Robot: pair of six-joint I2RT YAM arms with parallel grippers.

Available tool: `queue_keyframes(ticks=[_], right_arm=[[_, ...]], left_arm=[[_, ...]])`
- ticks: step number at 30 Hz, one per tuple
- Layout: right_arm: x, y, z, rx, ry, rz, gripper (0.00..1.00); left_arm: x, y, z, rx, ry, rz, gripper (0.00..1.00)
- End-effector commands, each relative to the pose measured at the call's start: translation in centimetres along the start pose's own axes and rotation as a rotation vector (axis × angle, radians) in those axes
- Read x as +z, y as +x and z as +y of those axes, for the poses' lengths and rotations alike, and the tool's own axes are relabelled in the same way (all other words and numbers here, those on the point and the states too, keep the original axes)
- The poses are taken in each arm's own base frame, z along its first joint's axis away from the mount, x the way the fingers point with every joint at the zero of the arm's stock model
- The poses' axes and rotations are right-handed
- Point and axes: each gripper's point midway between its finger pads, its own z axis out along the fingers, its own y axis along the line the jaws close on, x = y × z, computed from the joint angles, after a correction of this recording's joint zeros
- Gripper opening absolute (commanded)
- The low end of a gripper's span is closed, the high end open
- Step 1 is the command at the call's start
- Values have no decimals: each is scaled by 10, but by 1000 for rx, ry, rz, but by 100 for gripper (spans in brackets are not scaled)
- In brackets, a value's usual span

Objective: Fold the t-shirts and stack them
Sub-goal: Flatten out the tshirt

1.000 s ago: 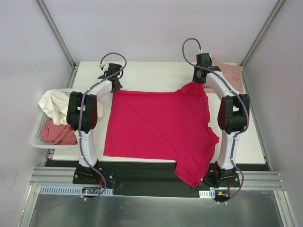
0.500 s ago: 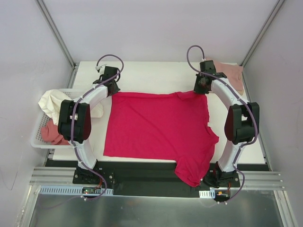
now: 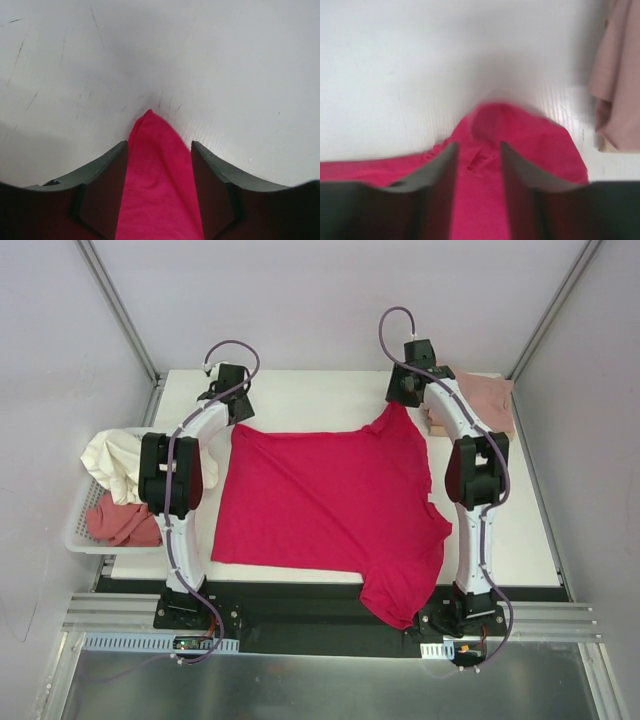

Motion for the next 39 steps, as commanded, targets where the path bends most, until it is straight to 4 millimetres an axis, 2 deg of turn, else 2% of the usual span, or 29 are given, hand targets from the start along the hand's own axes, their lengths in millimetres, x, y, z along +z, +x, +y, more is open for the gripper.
queue_keyframes(ticks=[1,3,4,5,6,7,9,10,11,12,13,14,15,16,17,18,19,20,21,22,23,26,31,34,39], right_arm=[[9,-26,15,-1,-40,-52,66],[-2,-29,16,-25,-41,-53,77],[-3,-18,10,-36,-25,-29,84],[-25,-28,10,-38,-30,-60,89],[-34,-27,6,-43,-14,-70,90],[-50,-16,-2,-53,3,-57,94],[-67,-3,-20,-49,57,-47,96],[-92,-5,-26,-25,66,-73,100],[-88,26,-42,-15,105,-3,100],[-96,39,-58,14,130,33,97],[-114,43,-63,41,124,26,97],[-109,82,-79,71,149,112,98],[-112,91,-90,110,147,129,99],[-119,100,-99,137,156,133,99],[-120,111,-106,157,168,152,96],[-119,132,-121,179,198,200,93],[-120,138,-127,187,207,210,85],[-119,144,-131,192,214,225,80],[-118,156,-137,196,224,259,77],[-115,162,-139,197,231,285,69],[-113,167,-141,192,236,305,65],[-104,177,-143,189,251,362,54],[-88,193,-141,171,253,441,52],[-83,195,-131,134,234,454,52],[-79,194,-116,55,255,450,56]], left_arm=[[-9,-23,-20,7,75,-22,74],[-19,-30,-27,3,113,-30,85],[-31,-37,-32,-6,144,-44,93],[-37,-35,-40,-18,185,-30,98],[-44,-35,-47,-19,220,-25,99],[-60,-37,-59,-10,266,-32,99],[-72,-28,-69,6,295,-22,99],[-88,-30,-73,11,316,-38,99],[-94,-15,-79,23,326,-18,99],[-101,-8,-81,30,336,-9,99],[-115,-8,-83,29,354,-19,99],[-115,12,-79,27,348,17,99],[-122,26,-82,33,357,38,99],[-134,29,-80,26,370,37,99],[-131,52,-73,29,353,81,99],[-135,64,-74,42,353,94,99],[-141,70,-72,45,357,99,99],[-139,92,-64,44,334,138,99],[-141,102,-62,46,328,152,99],[-142,108,-58,45,318,158,99],[-139,123,-50,44,299,188,99],[-131,148,-34,42,253,233,99],[-115,184,-17,66,188,317,99],[-109,198,-5,65,145,343,99],[-104,203,15,48,93,352,99]])
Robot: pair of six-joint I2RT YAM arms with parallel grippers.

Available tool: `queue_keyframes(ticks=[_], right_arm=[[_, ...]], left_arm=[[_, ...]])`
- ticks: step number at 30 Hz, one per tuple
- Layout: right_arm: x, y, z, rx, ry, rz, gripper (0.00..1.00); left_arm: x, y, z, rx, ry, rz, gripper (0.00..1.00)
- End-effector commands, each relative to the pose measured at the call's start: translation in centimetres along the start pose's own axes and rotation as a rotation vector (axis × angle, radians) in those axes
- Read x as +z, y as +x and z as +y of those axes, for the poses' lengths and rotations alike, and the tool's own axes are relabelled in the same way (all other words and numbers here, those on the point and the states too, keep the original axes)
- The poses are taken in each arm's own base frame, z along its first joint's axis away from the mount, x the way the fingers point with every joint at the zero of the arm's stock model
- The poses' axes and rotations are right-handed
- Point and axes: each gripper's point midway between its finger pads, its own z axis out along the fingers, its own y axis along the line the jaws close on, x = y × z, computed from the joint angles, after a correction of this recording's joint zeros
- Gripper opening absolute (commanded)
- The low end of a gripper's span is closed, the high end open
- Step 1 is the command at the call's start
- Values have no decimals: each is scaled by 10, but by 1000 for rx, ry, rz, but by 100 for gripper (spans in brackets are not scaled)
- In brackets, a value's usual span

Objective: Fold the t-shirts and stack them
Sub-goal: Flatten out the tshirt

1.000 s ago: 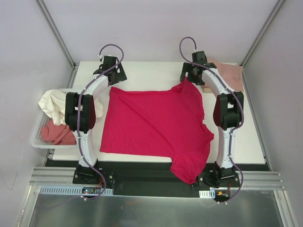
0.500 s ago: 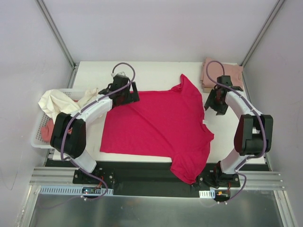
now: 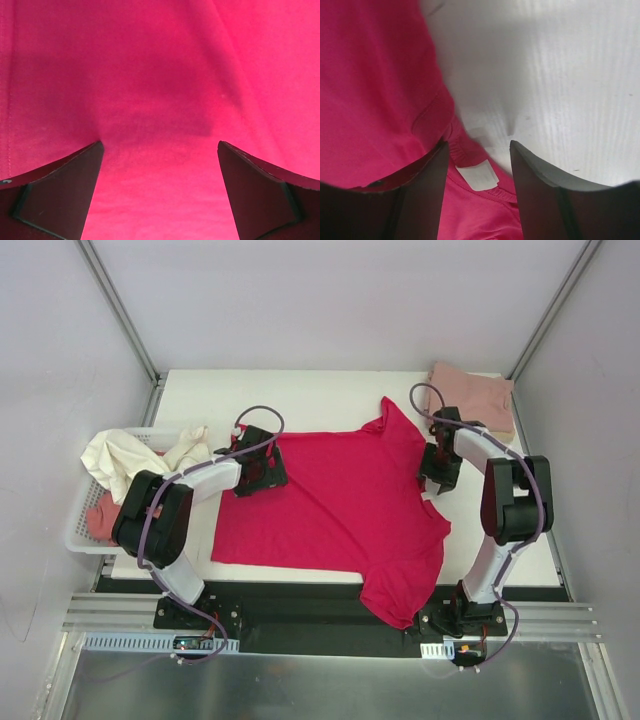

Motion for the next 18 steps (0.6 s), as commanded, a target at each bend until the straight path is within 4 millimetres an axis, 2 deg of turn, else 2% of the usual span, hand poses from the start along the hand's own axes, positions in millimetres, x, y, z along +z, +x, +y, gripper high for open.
queue_keyframes(ticks=[1,4,7,8,13,14,18], right_arm=[[-7,-7,16,-62,24,-25,56],[-3,-7,10,-67,107,-17,56],[-1,-6,-9,-49,223,3,56],[-3,-6,-23,-45,285,4,56],[-6,-6,-57,17,368,27,56],[-7,-7,-69,35,398,28,56],[-17,-7,-86,68,422,14,58]], left_arm=[[5,8,26,-51,-70,5,99],[5,10,38,-64,-96,3,99],[7,12,46,-75,-112,10,99],[8,13,48,-79,-115,16,99],[12,18,56,-77,-136,33,99],[12,19,57,-78,-140,34,99],[10,21,59,-66,-133,41,99]])
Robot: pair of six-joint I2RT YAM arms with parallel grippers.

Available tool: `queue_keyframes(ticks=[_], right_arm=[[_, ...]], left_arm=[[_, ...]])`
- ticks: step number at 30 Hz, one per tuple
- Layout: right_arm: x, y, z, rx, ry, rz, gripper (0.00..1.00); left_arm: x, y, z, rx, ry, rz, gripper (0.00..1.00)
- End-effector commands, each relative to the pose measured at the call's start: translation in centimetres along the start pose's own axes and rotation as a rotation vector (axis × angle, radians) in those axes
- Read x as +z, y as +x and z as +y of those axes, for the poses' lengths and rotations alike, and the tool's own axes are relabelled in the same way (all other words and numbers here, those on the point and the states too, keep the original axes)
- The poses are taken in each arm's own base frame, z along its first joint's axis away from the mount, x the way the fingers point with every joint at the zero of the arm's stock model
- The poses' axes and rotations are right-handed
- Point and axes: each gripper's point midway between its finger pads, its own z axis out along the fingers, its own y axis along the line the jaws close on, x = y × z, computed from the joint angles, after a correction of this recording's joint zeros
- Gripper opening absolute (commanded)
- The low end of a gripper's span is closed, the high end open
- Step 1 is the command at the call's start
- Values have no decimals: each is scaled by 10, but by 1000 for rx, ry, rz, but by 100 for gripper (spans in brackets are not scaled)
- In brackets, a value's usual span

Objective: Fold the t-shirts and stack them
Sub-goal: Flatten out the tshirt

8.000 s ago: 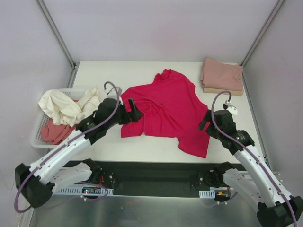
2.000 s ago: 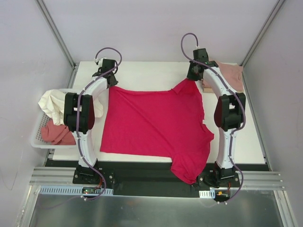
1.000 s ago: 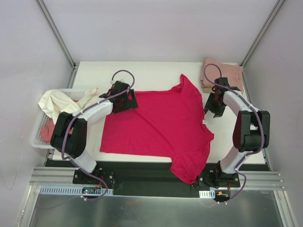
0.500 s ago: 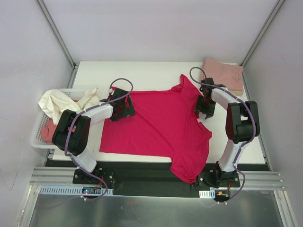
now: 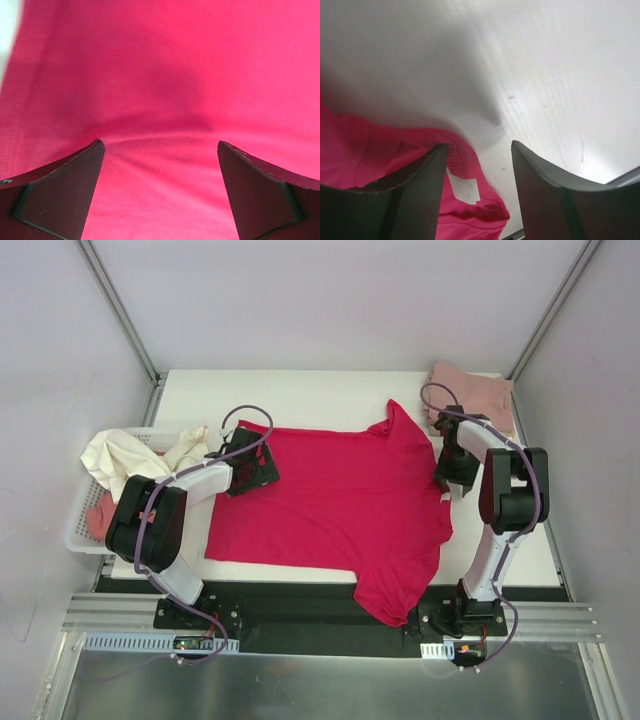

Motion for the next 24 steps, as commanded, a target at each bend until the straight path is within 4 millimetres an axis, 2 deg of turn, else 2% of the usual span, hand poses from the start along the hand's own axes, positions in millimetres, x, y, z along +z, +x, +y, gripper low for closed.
queue_keyframes(ticks=[1,3,5,7,11,12,14,15,16,17,19,20,22,24], right_arm=[[-9,8,-38,25,112,12,59],[-20,6,-35,29,58,-16,68],[-29,3,-17,6,-82,-47,78],[-39,-2,6,-6,-228,-68,82],[-57,-19,21,4,-343,-112,82],[-63,-30,21,16,-348,-137,81],[-59,-39,22,20,-346,-136,76],[-66,-52,27,18,-367,-159,73],[-66,-55,33,10,-393,-151,70],[-58,-59,39,4,-391,-131,62],[-61,-73,44,-5,-397,-142,55],[-50,-73,47,-12,-383,-112,49],[-48,-79,51,-25,-383,-104,47],[-37,-76,55,-35,-376,-69,46]], left_arm=[[5,33,36,16,-103,102,99],[4,34,33,24,-82,112,99],[3,34,28,31,-56,121,99],[2,34,26,39,-44,126,99],[-1,34,24,49,-30,124,99],[-1,34,25,52,-32,125,99],[-2,34,24,52,-27,121,99],[-2,34,25,53,-27,123,99],[-2,34,24,53,-23,125,99],[-3,34,23,53,-20,125,99],[-2,34,23,55,-18,125,99],[-2,34,23,55,-18,125,99],[-2,33,22,58,-17,123,99],[-3,33,22,58,-16,124,99]])
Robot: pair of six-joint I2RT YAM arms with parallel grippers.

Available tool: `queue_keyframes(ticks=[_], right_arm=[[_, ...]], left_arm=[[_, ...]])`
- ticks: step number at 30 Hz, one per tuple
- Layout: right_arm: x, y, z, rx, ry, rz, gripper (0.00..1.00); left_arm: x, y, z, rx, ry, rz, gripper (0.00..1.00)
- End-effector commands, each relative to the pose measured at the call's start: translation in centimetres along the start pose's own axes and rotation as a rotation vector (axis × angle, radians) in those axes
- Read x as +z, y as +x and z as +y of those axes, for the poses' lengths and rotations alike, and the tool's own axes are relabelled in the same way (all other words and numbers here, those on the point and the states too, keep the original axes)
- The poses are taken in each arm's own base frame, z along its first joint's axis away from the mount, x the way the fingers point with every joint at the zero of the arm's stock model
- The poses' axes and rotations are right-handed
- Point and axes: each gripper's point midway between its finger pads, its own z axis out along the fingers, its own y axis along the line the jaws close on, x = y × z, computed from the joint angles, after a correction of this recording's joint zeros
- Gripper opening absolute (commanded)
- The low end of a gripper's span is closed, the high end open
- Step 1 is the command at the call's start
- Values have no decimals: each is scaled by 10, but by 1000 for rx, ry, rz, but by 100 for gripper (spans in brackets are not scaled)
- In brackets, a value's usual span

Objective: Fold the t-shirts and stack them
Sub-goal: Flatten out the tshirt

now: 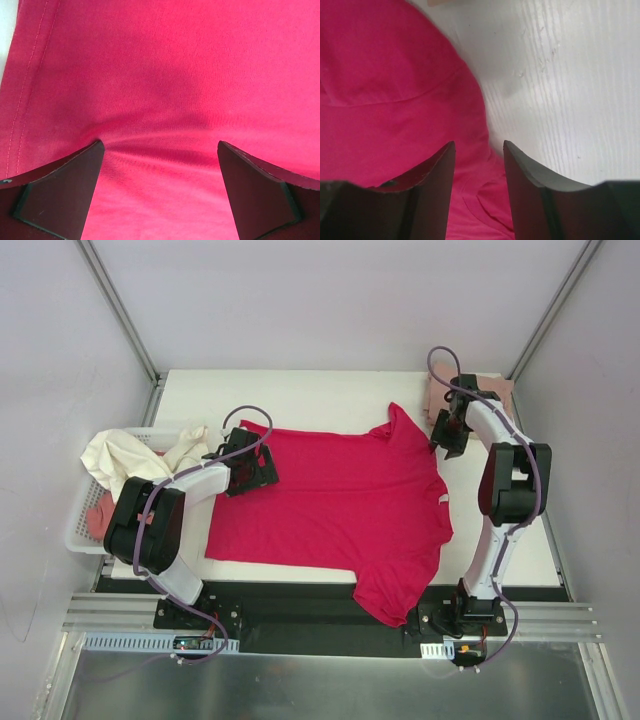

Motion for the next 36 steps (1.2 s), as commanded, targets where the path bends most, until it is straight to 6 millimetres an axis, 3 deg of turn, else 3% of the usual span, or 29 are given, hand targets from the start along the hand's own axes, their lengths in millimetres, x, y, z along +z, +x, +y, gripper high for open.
queue_keyframes(ticks=[1,3,6,7,10,14,18,20,26,27,30,32,33,35,36], right_arm=[[14,7,1,-22,-4,78,46],[20,13,5,-23,-29,104,43],[26,16,3,-17,-14,117,24],[26,15,2,-16,-8,113,12],[16,8,2,-36,25,59,2],[-9,-3,7,-116,150,-46,1],[-28,21,26,-214,351,-85,2],[-28,41,35,-210,422,-64,4],[-16,95,96,-310,473,-71,13],[-13,108,110,-345,474,-74,23],[-22,121,137,-384,432,-96,43],[-26,127,145,-405,385,-92,52],[-37,127,150,-406,348,-109,57],[-41,128,147,-417,318,-119,62],[-57,122,146,-402,287,-157,65]], left_arm=[[-1,32,22,18,-56,113,99],[0,32,22,18,-55,113,99],[0,32,21,18,-54,115,99],[0,32,21,18,-52,117,99],[0,32,22,20,-56,115,99],[0,33,22,17,-57,116,99],[1,33,22,14,-60,117,99],[3,33,22,16,-62,121,99],[6,36,23,18,-64,133,99],[6,37,24,18,-69,137,99],[7,37,24,18,-68,139,99],[7,38,23,18,-68,141,99],[7,38,23,19,-67,140,99],[7,37,22,19,-64,140,99],[7,37,22,17,-64,140,99]])
